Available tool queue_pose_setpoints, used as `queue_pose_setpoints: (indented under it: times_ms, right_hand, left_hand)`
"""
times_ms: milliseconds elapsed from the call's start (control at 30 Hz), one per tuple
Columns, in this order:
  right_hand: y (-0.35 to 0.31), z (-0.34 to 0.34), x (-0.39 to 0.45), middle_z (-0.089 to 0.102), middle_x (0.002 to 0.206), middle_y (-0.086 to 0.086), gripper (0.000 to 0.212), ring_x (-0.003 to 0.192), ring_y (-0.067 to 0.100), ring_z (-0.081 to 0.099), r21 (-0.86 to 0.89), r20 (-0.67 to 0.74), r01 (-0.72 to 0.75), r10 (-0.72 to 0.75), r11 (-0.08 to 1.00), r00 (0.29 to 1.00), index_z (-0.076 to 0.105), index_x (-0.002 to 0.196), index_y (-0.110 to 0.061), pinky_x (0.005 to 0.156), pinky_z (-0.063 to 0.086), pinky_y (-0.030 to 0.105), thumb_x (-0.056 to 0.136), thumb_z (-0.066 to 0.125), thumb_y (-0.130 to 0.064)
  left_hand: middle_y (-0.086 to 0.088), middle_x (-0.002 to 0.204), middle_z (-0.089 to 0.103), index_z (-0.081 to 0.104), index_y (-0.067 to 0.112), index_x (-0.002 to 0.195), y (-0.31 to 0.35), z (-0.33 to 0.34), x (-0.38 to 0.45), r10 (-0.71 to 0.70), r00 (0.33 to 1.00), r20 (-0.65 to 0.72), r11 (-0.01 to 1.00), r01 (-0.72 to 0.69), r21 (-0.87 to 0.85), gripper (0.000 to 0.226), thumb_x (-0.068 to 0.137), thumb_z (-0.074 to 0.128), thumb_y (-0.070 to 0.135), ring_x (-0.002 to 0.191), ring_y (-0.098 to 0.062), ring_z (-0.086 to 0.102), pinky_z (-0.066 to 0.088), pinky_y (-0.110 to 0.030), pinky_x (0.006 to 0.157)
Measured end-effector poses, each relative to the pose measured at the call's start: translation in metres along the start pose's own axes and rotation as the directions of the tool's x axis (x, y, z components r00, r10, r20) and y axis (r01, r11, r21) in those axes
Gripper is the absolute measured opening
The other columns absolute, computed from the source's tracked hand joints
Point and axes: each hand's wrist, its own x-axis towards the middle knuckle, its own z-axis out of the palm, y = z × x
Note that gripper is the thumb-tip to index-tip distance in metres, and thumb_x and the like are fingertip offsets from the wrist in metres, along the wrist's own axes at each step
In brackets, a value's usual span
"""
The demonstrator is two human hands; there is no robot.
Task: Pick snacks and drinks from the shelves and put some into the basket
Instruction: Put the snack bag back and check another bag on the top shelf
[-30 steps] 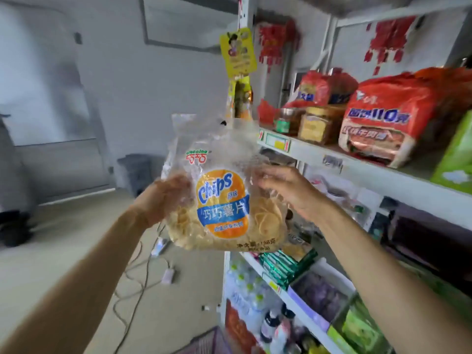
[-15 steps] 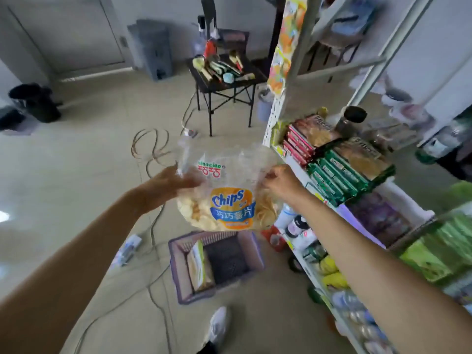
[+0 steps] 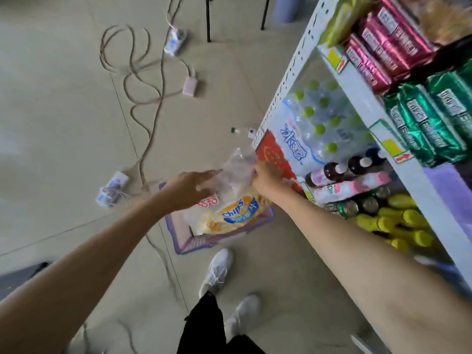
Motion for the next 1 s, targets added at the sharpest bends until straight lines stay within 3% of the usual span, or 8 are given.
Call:
queue_pose_setpoints:
  times_ms: [100, 200, 300, 400, 500, 600, 800, 1000]
  right_hand:
    - [0.026, 0.043, 0.04, 0.067, 0.099, 0.008, 0.022, 0.092, 0.027, 0.066, -0.021, 0.043, -0.015, 0.015, 1.0, 0.999, 0.065, 0.092, -0.023, 0.078, 0.054, 0.038, 0.086, 0.046, -0.014]
    - [0.037, 0.064, 0.058, 0.066, 0.113, 0.014, 0.038, 0.104, 0.031, 0.064, -0.046, -0.01, 0.003, -0.004, 0.999, 1.0, 0.063, 0.123, -0.013, 0.074, 0.046, 0.029, 0.088, 0.051, -0.005]
    - [0.061, 0.087, 0.076, 0.046, 0.145, 0.011, 0.052, 0.13, 0.028, 0.047, -0.048, 0.021, -0.108, 0.109, 0.993, 0.994, 0.036, 0.148, -0.016, 0.093, 0.041, 0.031, 0.098, 0.049, -0.019]
    - [0.079, 0.127, 0.095, 0.026, 0.159, 0.009, 0.062, 0.144, 0.027, 0.029, 0.115, 0.117, -0.231, 0.218, 0.966, 0.969, 0.023, 0.154, -0.015, 0.115, 0.027, 0.036, 0.101, 0.043, -0.04]
    - [0.097, 0.171, 0.116, 0.039, 0.152, 0.008, 0.053, 0.142, 0.024, 0.034, 0.261, 0.26, -0.303, 0.235, 0.917, 0.936, 0.037, 0.147, -0.009, 0.114, 0.028, 0.034, 0.104, 0.038, -0.039]
    - [0.104, 0.198, 0.129, 0.053, 0.138, 0.012, 0.045, 0.132, 0.025, 0.045, 0.343, 0.335, -0.33, 0.214, 0.879, 0.918, 0.053, 0.134, -0.011, 0.107, 0.034, 0.032, 0.106, 0.032, -0.039]
    - [0.104, 0.24, 0.152, 0.043, 0.147, 0.022, 0.073, 0.136, 0.033, 0.041, 0.327, 0.438, -0.434, 0.273, 0.839, 0.857, 0.043, 0.141, 0.004, 0.109, 0.032, 0.036, 0.103, 0.018, -0.053]
    - [0.109, 0.251, 0.165, 0.045, 0.145, 0.021, 0.073, 0.133, 0.033, 0.044, 0.319, 0.424, -0.446, 0.294, 0.837, 0.856, 0.042, 0.141, 0.005, 0.106, 0.035, 0.037, 0.104, 0.018, -0.052]
  left_hand:
    - [-0.013, 0.109, 0.069, 0.071, 0.011, 0.111, -0.023, 0.039, 0.039, -0.037, 0.999, 0.024, 0.999, 0.036, 0.038, 0.024, 0.1, 0.053, 0.022, 0.093, -0.025, 0.063, 0.037, -0.029, 0.072]
    - [-0.01, 0.099, 0.071, 0.07, 0.021, 0.092, -0.056, 0.083, 0.074, -0.093, 0.993, 0.07, 0.989, 0.1, -0.108, 0.016, 0.098, 0.055, 0.022, 0.088, -0.028, 0.065, 0.046, -0.033, 0.073]
    - [-0.006, 0.097, 0.073, 0.075, 0.023, 0.1, -0.09, 0.129, 0.108, -0.159, 0.983, 0.089, 0.937, 0.179, -0.299, 0.019, 0.095, 0.056, 0.019, 0.087, -0.022, 0.07, 0.055, -0.034, 0.08]
    - [-0.009, 0.082, 0.063, 0.069, -0.004, 0.114, -0.098, 0.17, 0.133, -0.299, 0.952, 0.059, 0.804, 0.285, -0.522, 0.024, 0.098, 0.05, 0.0, 0.051, 0.002, 0.051, 0.041, -0.014, 0.053]
    - [-0.007, 0.084, 0.059, 0.065, 0.002, 0.113, -0.098, 0.208, 0.153, -0.45, 0.889, 0.081, 0.708, 0.411, -0.575, 0.027, 0.101, 0.046, 0.017, 0.073, -0.016, 0.057, 0.045, -0.025, 0.066]
    - [-0.022, 0.101, 0.066, 0.062, 0.006, 0.115, -0.108, 0.243, 0.168, -0.596, 0.8, 0.066, 0.633, 0.519, -0.575, 0.035, 0.097, 0.041, 0.028, 0.093, -0.039, 0.062, 0.047, -0.04, 0.078]
    - [-0.019, 0.14, 0.05, 0.041, 0.004, 0.142, -0.121, 0.276, 0.181, -0.692, 0.717, 0.078, 0.604, 0.635, -0.482, 0.041, 0.105, 0.031, 0.018, 0.125, -0.039, 0.05, 0.039, -0.042, 0.102]
    - [-0.019, 0.134, 0.056, 0.034, 0.009, 0.147, -0.153, 0.294, 0.197, -0.71, 0.678, 0.191, 0.546, 0.701, -0.459, 0.055, 0.096, 0.043, 0.027, 0.119, -0.04, 0.056, 0.046, -0.046, 0.102]
